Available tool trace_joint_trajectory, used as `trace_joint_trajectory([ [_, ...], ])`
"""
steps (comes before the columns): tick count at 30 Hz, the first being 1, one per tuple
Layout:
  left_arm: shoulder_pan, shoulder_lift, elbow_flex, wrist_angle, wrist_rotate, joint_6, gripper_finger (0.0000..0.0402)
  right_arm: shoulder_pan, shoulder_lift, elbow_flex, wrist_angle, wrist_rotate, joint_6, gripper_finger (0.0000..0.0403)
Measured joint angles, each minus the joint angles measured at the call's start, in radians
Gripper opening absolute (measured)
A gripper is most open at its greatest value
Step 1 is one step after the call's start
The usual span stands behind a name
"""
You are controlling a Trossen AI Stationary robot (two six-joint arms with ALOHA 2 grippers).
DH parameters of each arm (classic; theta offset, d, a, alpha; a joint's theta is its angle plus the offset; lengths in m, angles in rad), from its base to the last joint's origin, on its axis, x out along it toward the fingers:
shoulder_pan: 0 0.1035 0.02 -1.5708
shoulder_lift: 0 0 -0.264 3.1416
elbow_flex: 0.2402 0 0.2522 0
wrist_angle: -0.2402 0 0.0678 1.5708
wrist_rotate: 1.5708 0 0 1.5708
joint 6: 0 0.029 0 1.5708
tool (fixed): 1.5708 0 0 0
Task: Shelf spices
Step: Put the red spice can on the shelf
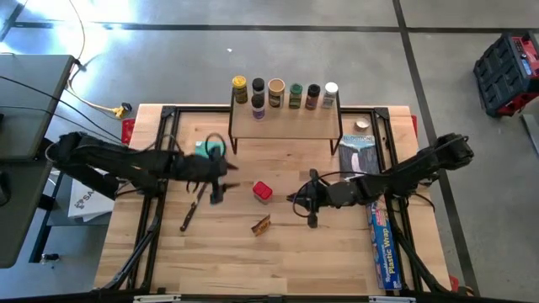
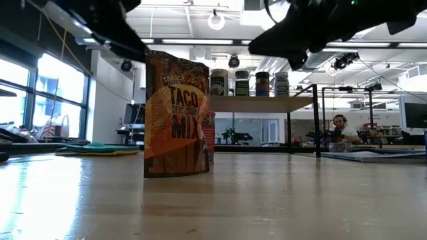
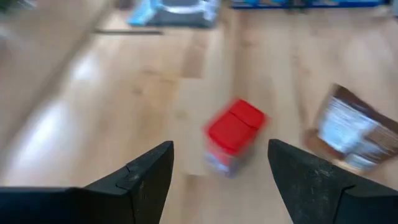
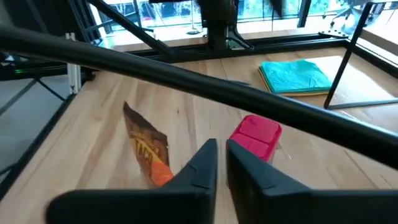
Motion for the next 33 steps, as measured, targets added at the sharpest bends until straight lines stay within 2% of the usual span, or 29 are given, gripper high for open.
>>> trace_joint_trajectory([
  [7, -0.132, 0.045, -0.147, 0.170, -0.026, -0.180, 0.0257, -0.026, 0.168, 0.030, 0.097, 0.031, -0.009, 0.0132],
  [11, -0.144, 0.112, -0.203, 0.293, -0.015, -0.223, 0.0257, -0.053, 0.282, 0.073, 0.116, 0.046, -0.011, 0.0182],
  [17, -0.135, 0.258, -0.226, 0.443, 0.039, -0.232, 0.0257, -0.081, 0.354, 0.135, 0.118, 0.045, -0.011, 0.0245],
  [23, -0.132, 0.391, -0.226, 0.592, 0.035, -0.223, 0.0257, -0.090, 0.359, 0.167, 0.110, 0.086, 0.030, 0.0259],
  [28, -0.132, 0.466, -0.226, 0.756, 0.060, -0.191, 0.0257, -0.081, 0.385, 0.227, 0.100, 0.166, 0.040, 0.0259],
  [31, -0.132, 0.502, -0.225, 0.862, 0.068, -0.165, 0.0257, -0.083, 0.417, 0.295, 0.040, 0.170, 0.040, 0.0259],
  [33, -0.129, 0.526, -0.225, 0.929, 0.071, -0.149, 0.0257, -0.084, 0.433, 0.349, -0.067, 0.172, 0.037, 0.0259],
])
